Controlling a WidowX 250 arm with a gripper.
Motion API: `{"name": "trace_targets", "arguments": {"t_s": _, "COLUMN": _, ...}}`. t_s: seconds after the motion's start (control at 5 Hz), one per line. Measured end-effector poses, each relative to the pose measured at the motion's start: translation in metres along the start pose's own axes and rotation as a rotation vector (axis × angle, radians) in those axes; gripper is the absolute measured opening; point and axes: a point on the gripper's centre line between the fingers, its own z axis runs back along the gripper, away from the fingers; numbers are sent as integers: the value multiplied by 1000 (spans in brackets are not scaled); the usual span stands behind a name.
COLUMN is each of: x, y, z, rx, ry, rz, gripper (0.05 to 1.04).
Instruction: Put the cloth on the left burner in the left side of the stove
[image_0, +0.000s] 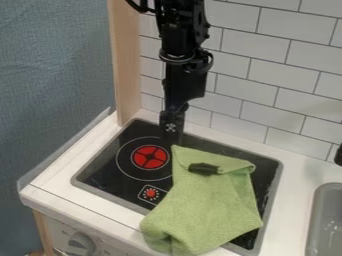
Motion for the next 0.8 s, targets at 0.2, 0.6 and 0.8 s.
{"name": "trace_targets", "arguments": {"t_s": 0.2, "x": 0, "y": -5, "z": -8, "rx": -28, "ry": 9, "rz": -2, "gripper": 999}}
{"name": "trace_targets", "arguments": {"t_s": 0.6, "x": 20, "y": -22, "z": -25, "rx": -96, "ry": 2, "rz": -34, "gripper": 999}}
{"name": "trace_targets", "arguments": {"t_s": 0.8, "x": 38, "y": -35, "z": -37, "rx": -124, "ry": 3, "rz": -67, "gripper": 999}}
